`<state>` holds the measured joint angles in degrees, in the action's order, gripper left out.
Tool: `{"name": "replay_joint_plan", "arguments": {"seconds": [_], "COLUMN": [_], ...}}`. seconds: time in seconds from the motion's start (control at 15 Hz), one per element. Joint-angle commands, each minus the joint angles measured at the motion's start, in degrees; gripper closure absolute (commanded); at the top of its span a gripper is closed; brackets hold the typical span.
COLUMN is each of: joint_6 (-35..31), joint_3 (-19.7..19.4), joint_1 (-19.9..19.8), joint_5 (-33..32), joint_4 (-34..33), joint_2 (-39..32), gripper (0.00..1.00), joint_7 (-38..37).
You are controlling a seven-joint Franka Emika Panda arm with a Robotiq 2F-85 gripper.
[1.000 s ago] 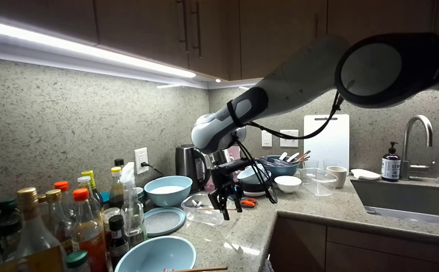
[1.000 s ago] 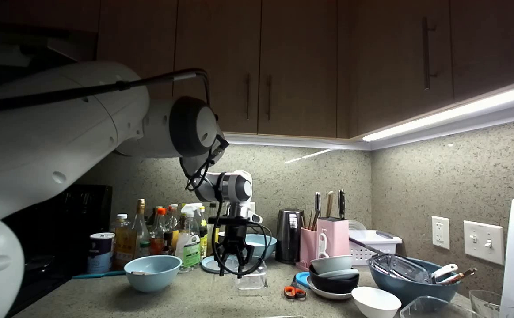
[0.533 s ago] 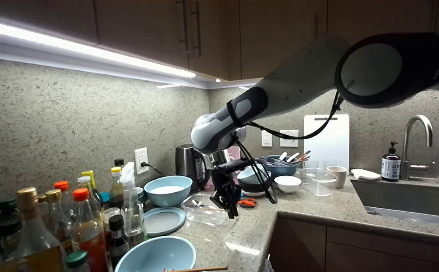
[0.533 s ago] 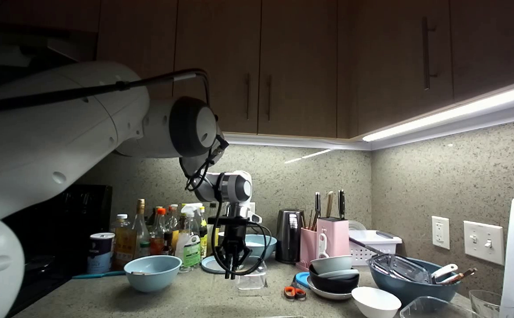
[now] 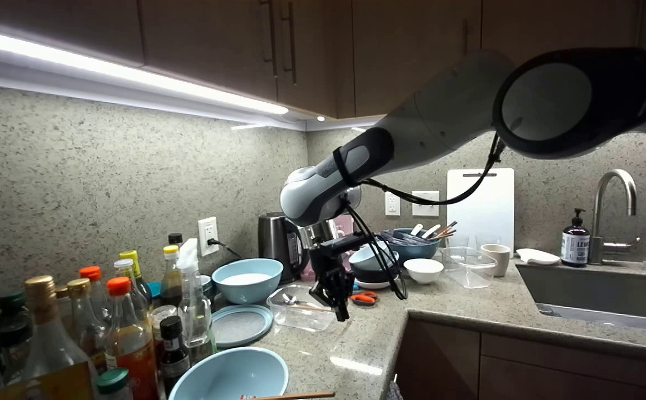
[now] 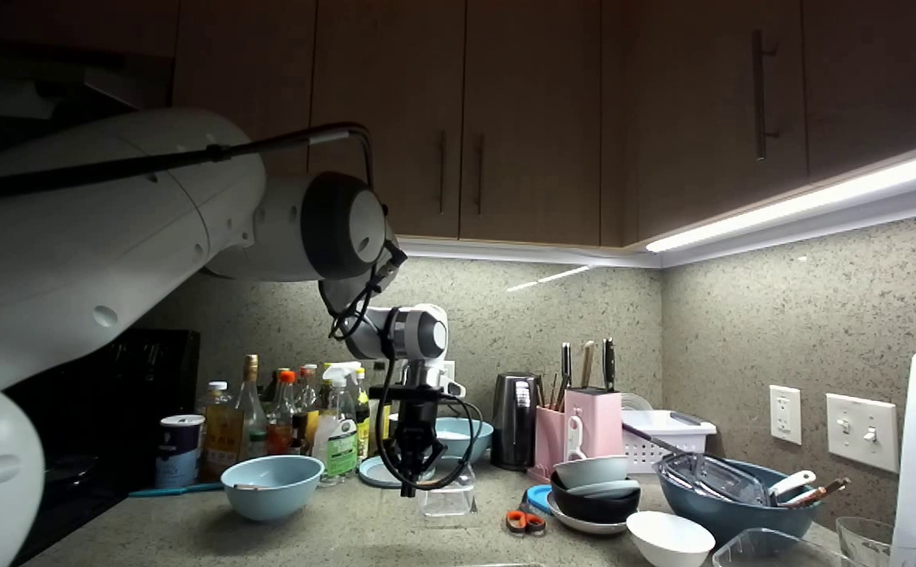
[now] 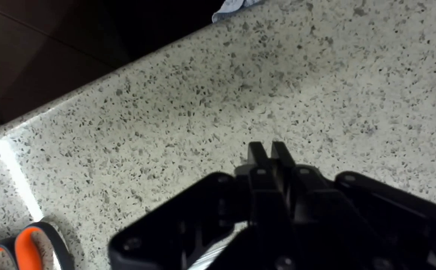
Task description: Use the chopstick to stir in the transparent bowl
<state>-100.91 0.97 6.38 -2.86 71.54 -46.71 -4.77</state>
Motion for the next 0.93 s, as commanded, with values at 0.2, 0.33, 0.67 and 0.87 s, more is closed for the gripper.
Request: {"name": "replay_joint_plan", "arguments": {"seconds": [0.2,0.33,0.67,0.87], "joint_6": [10.29,13.64,13.25,13.69], "joint_3": [-0.28,-0.3,-0.28,-0.24], "joint_1": [2.62,2.81,2.11,2.31], "joint_5": [-1.2,-0.51,1.22,0.03], "joint_4": [3.6,2.96,0.92,-0.3], "joint_2": [6.36,6.92,6.1,5.03], "gripper": [0.98,0.98,0.98,0.92], "joint_7": [-3.06,-4.69,-7.76,-6.22]}}
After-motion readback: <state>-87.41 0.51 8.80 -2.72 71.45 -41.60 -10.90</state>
